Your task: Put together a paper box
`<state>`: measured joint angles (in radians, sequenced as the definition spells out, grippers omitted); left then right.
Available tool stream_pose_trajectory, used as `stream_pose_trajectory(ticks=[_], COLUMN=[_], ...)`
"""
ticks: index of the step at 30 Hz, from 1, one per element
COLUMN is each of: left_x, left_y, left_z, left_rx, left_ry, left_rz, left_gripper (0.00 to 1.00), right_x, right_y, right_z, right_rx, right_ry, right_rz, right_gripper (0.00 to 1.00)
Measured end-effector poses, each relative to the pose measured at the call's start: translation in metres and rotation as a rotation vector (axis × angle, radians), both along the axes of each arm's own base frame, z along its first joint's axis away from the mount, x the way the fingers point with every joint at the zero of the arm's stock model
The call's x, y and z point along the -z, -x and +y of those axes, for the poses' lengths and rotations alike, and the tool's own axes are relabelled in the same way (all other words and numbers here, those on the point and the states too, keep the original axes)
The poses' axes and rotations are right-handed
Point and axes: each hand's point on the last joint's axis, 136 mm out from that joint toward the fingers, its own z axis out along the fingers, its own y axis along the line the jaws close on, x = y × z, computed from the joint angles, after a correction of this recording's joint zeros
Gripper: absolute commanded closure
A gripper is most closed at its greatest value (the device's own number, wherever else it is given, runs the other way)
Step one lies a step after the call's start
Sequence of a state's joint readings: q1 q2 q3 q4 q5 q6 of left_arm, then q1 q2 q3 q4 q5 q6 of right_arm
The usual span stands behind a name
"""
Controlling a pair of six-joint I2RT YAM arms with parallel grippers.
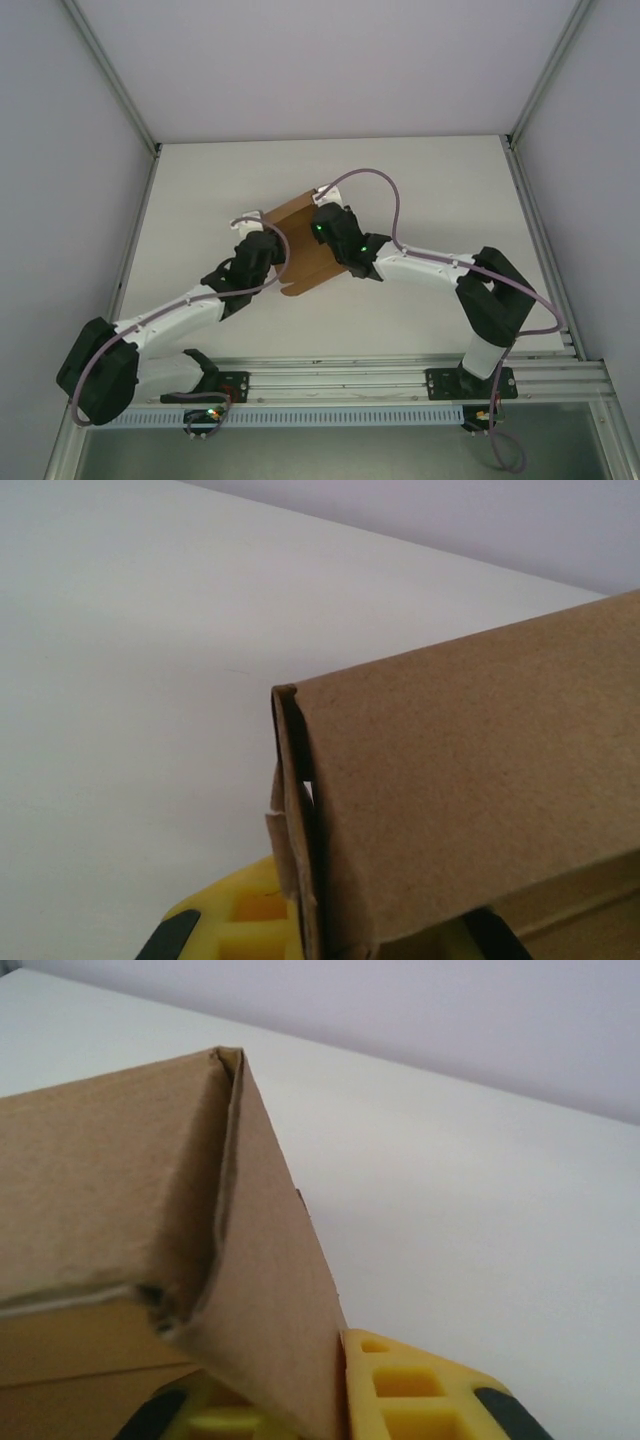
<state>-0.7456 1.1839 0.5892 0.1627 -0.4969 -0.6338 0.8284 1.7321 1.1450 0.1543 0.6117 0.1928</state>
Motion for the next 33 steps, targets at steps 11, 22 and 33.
stream_pose_trajectory(ticks=[11,22,33], left_x=[-0.007,0.007,-0.006], left_y=[-0.004,0.005,0.009], left_z=[-0.011,-0.006,-0.009], left_rx=[-0.071,-0.077,-0.022], left_ry=[0.067,0.033,0.041], left_rz=[0.087,0.142,0.117], left_gripper=[1.0,1.0,1.0], right_x=[-0.005,0.017,0.001], right_y=[-0.012,-0.003,0.018], right_z=[-0.017,-0.006,-0.005], right_rx=[0.24,-0.054,-0.307], right_ry=[0.177,0.137,0.018], right_rz=[-0.119,-0.047,-0.01], right_gripper=[1.0,0.79,0.62])
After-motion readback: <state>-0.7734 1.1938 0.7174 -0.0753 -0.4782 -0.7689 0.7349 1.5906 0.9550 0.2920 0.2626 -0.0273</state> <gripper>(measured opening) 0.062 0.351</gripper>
